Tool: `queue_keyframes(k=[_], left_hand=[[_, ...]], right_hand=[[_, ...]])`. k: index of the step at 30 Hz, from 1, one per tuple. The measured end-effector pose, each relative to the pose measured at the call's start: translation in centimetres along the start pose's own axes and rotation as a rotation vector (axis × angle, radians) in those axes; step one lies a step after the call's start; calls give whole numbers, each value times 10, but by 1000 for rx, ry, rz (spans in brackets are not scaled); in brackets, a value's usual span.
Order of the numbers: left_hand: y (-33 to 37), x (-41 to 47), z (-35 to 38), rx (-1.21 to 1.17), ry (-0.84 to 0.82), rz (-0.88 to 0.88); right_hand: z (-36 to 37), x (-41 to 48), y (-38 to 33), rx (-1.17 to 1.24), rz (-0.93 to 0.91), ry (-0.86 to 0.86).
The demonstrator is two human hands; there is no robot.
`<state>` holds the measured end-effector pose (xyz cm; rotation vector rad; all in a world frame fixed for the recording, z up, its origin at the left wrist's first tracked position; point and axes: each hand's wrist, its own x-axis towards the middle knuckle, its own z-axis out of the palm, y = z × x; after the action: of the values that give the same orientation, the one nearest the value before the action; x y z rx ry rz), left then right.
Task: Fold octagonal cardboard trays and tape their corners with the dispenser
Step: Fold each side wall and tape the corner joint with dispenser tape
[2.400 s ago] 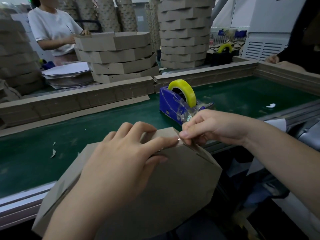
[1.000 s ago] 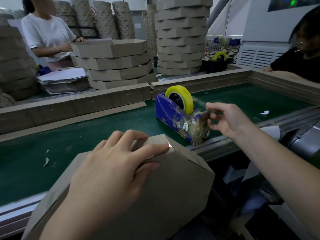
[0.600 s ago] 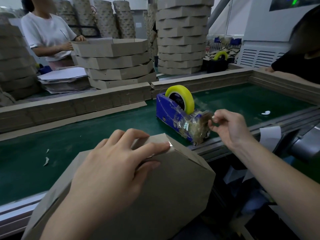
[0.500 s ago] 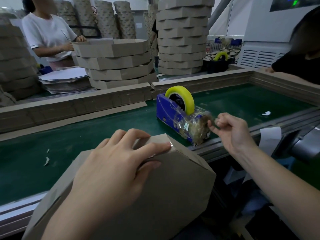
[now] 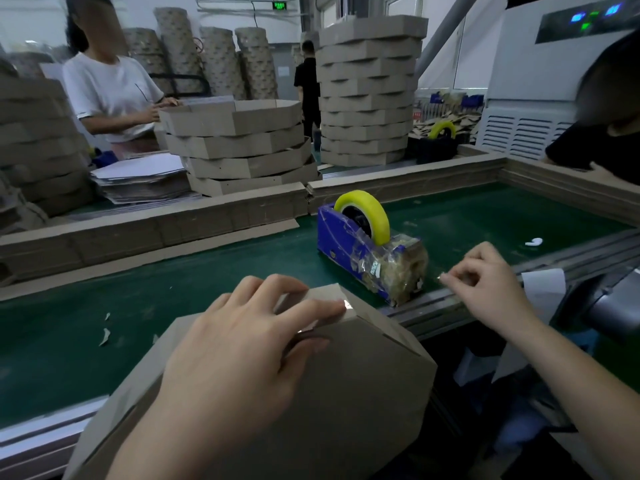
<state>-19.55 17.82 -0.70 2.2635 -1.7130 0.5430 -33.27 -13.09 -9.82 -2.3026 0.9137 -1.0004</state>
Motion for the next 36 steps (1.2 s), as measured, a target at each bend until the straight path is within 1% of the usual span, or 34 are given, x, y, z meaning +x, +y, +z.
queue_keyframes(k=[1,2,5,10,13,15,17,19,21,23,30,33,36], left_hand=[[0,-1,-1,-12,-10,-5],[-1,-1,-2,-20,-20,-13],[-2,-1,-6,-28,-36,-17],[-7,1,-5,-51,-60,-29],[-3,3,-8,-51,-50,-34],[0,2,-8,-74,-21,-51],[1,0,-10,-93,12,-50],[3,-2,-14,-90,4,-66],[3,-3,-14,-81,33,-71],[3,-5,-13,-96,56,-79],[3,-9,-11,-136,74,-94],[4,-10,-12,-111,64,-122],[4,-10,-13,-85,25,-103]], right_hand=[[-7,-2,-1,-113,-41,-10],[-13,-4,-3,-164,-65,-36],[-27,-5,-23,-181,-171,-140],[-37,-1,-86,-39,-356,-353],[-37,-1,-122,106,-405,-448],[-35,-2,-139,318,-354,-540],[-31,-4,-151,555,-243,-667],[-24,-6,-157,658,-127,-797],[-17,-7,-160,651,-64,-887],[-12,-8,-161,632,-27,-924],[-9,-4,-155,623,8,-996],[-8,-4,-154,633,11,-1006],[-8,-3,-152,630,-3,-1022]])
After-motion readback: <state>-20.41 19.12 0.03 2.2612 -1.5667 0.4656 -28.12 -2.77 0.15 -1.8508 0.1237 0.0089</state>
